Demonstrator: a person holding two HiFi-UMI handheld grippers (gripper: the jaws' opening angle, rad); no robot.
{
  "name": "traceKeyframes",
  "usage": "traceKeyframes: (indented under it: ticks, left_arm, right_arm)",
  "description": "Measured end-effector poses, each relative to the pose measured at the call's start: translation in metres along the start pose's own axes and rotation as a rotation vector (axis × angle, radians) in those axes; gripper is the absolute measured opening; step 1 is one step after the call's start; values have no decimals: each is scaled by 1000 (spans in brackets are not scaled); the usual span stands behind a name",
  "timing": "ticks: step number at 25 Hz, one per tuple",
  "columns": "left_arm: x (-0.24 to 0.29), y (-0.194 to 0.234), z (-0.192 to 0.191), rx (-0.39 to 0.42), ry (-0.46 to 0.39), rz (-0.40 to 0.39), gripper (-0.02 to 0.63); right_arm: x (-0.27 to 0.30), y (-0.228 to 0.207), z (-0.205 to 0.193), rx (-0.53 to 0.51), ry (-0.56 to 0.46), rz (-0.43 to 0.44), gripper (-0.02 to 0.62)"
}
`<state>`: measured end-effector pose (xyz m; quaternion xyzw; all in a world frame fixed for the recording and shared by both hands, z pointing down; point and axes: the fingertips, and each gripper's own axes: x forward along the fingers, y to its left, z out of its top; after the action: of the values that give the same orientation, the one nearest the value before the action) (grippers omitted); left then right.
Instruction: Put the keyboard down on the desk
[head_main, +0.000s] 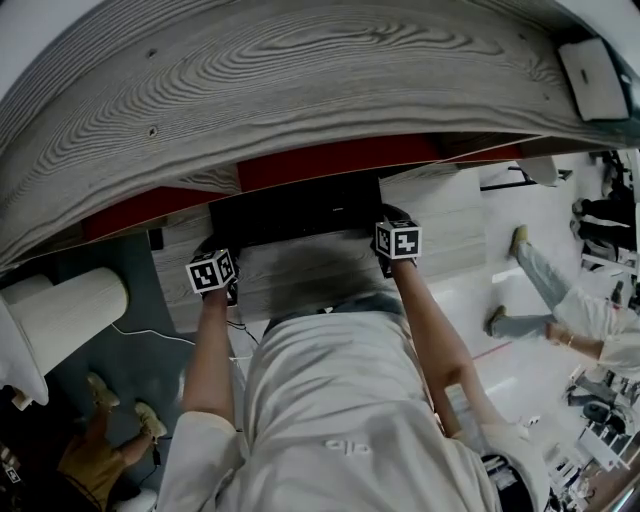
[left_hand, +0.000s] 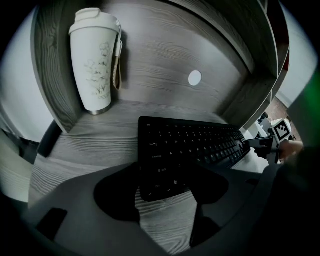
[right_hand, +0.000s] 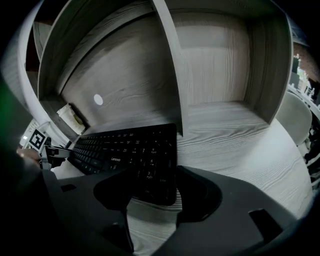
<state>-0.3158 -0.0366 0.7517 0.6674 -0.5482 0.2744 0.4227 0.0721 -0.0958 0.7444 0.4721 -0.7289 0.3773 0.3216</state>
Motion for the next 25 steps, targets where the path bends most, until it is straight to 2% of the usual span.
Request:
traceKeyframes:
  ticks: [13,20,25]
  left_arm:
    - [14,5,34,-9,5,27,299]
    - [14,5,40,5,11,47,301]
    - [-3,8,44,-51,-35,84,302]
  right_arm:
    - [20,-3,38,27,-9,-30,265]
    - [19,-6,42,33,-9,-48,282]
    - [6,-3,50,6,-55,-51,291]
